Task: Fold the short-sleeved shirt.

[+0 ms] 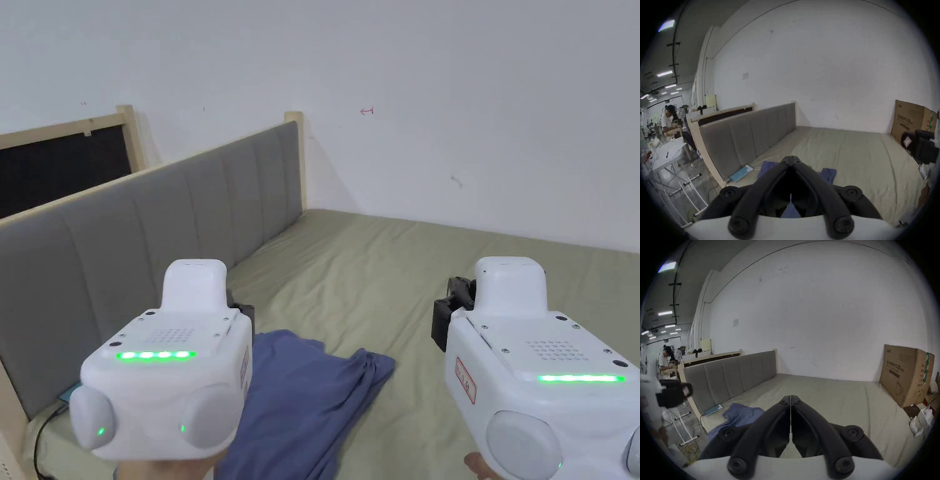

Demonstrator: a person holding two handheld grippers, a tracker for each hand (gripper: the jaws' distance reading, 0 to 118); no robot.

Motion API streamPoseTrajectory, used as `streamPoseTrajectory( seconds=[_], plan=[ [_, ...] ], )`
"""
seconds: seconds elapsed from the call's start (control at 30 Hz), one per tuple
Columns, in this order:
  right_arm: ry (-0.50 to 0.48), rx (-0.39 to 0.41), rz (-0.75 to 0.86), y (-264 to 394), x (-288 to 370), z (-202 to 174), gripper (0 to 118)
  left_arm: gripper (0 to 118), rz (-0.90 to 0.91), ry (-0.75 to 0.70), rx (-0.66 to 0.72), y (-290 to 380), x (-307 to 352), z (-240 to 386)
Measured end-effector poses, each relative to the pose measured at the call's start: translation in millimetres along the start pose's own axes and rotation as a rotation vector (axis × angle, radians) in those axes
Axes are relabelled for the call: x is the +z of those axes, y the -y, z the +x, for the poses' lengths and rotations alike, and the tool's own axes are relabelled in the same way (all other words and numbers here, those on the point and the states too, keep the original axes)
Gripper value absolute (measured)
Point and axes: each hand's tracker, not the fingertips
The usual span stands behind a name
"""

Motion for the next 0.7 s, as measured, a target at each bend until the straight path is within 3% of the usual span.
streamPoseTrajectory(
  seconds=[0.2, 0.23, 0.27, 0.3, 0.33, 0.37, 0.47, 0.7],
  plan=[
    [0.026, 0.01, -0.058, 15.0, -10.9, 9.9, 1, 0, -0.29, -0.025, 0.004, 42.2, -103.7, 9.2],
    [0.025, 0.01, -0.074, 17.1, -13.2, 12.3, 1, 6, -0.302, -0.011, 0.013, 52.1, -117.2, 10.7],
    [0.022, 0.007, -0.086, 19.6, -15.2, 15.4, 1, 26, -0.349, 0.009, 0.017, 61.4, -133.2, 11.2],
    [0.022, 0.004, -0.094, 22.4, -16.9, 18.0, 1, 72, -0.429, 0.028, 0.032, 70.1, -150.8, 11.7],
    [0.027, 0.004, -0.104, 25.0, -19.0, 20.2, 1, 104, -0.502, 0.054, 0.047, 79.4, -162.6, 12.1],
    [0.034, 0.005, -0.116, 28.0, -22.0, 22.8, 1, 118, -0.539, 0.076, 0.088, 88.9, -175.0, 12.0],
    [0.047, -0.002, -0.153, 37.7, -33.3, 29.9, 1, 114, -0.595, 0.049, 0.126, 106.5, -210.6, 18.0],
    [0.052, -0.02, -0.233, 60.4, -59.7, 40.8, 1, 114, -0.726, 0.001, 0.047, 144.9, -279.8, 33.6]
  ],
)
